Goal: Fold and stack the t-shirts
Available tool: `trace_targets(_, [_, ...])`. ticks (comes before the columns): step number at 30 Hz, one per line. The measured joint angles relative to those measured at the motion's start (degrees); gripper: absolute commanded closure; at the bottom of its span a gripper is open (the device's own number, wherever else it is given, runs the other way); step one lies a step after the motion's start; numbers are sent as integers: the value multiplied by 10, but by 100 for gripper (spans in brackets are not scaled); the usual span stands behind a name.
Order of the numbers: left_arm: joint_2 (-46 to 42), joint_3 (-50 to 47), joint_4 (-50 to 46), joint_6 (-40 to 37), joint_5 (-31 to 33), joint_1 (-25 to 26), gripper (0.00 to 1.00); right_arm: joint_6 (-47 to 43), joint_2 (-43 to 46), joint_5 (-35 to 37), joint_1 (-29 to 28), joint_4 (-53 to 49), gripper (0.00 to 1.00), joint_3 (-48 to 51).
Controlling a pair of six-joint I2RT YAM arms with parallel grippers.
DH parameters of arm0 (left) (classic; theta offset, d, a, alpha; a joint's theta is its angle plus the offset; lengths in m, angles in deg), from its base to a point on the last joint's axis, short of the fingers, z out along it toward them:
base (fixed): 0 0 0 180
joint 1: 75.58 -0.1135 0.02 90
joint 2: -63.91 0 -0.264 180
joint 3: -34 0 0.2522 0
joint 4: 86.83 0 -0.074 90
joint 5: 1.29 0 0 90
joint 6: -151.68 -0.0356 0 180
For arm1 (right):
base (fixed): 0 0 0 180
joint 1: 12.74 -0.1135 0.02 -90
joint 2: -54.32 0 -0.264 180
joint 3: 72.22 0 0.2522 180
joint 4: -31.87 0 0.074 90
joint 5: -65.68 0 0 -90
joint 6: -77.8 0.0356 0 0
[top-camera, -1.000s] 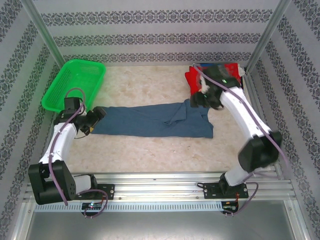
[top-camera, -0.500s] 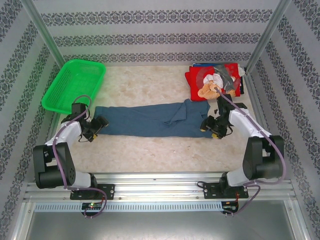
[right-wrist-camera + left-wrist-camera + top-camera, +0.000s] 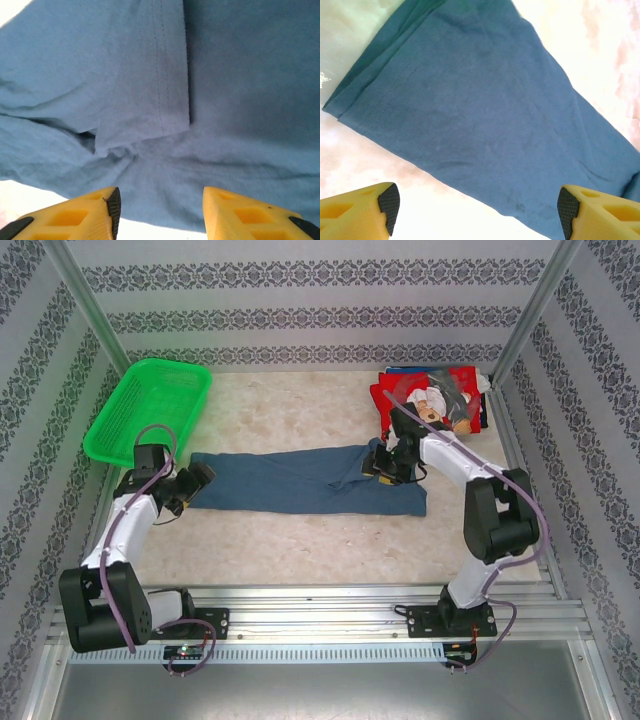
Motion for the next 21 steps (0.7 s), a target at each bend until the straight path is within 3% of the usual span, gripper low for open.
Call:
trace_targets(9, [-33, 44, -48, -25, 0, 26, 16, 27, -88, 0, -2, 34, 57, -44])
trace_targets(15, [-46, 77, -78, -48, 3, 57, 15, 43, -126, -3, -2, 40, 91, -102])
trace_targets(18, [-54, 89, -82, -60, 1, 69, 15, 50, -147, -9, -2, 44, 100, -131])
trace_targets(21, [-63, 92, -82, -70, 0, 92, 14, 57, -161, -18, -1, 49, 100, -153])
